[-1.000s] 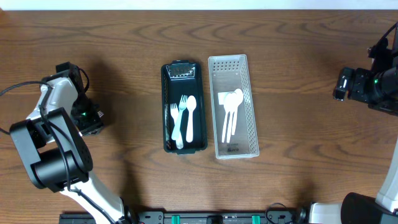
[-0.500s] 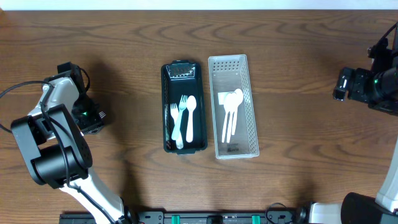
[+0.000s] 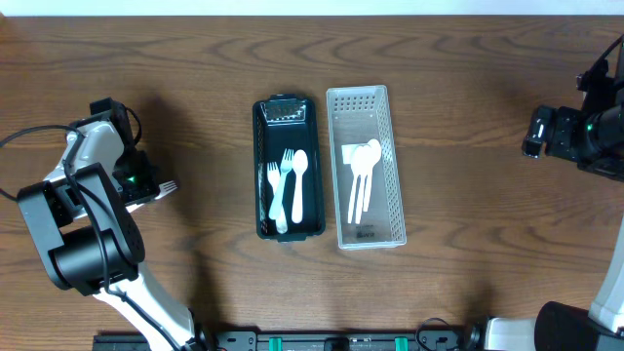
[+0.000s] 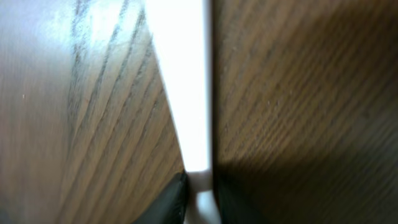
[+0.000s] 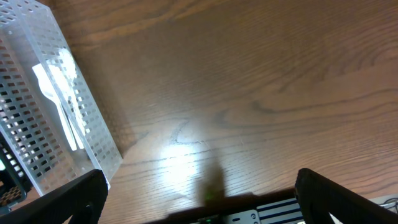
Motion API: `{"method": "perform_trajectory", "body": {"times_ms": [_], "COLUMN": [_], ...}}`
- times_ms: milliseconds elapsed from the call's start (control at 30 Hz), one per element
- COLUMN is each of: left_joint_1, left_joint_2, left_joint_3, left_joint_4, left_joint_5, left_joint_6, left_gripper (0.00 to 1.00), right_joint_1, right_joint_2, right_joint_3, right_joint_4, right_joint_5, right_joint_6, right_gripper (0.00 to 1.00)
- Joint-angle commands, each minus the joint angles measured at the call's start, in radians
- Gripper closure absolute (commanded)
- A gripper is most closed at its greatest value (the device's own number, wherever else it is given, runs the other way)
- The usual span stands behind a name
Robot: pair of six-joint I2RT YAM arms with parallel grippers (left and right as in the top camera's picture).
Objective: Pack container
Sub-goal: 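Move the left gripper to the last white fork and grasp it, then carry the white fork into the green basket and release it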
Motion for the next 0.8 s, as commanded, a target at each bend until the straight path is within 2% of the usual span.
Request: {"method": "perform_trajectory", "body": {"times_ms": [0,67,533,767], "left_joint_1": [0.001,0.002,0.001,-0.003], "left_joint_2": [0.031,0.031,0.031,0.028], "left_joint_3": [-0.004,-0.004,-0.004,0.013], "left_joint_4": [-0.008,-0.008,-0.008,-0.019], "left_joint_5": [0.011,0.011,0.011,0.010], "left_joint_6": [0.099,0.127,0.237,0.334], "left_gripper": [0.90,0.94,0.94,0.94], "right_joint_1": [-0.009,-0.009,-0.009,-0.009], "right_joint_2": [0.001,0.001,0.001,0.001], "right_joint_3": [-0.001,-0.001,-0.001,-0.001], "right_joint_4": [-0.003,-0.003,0.000,-0.002], "right_joint_5": [0.000,0.000,0.000,0.000], "right_joint_6": [0.002,0.002,0.002,0.002], "right_gripper": [0.01,0.01,0.01,0.01]}}
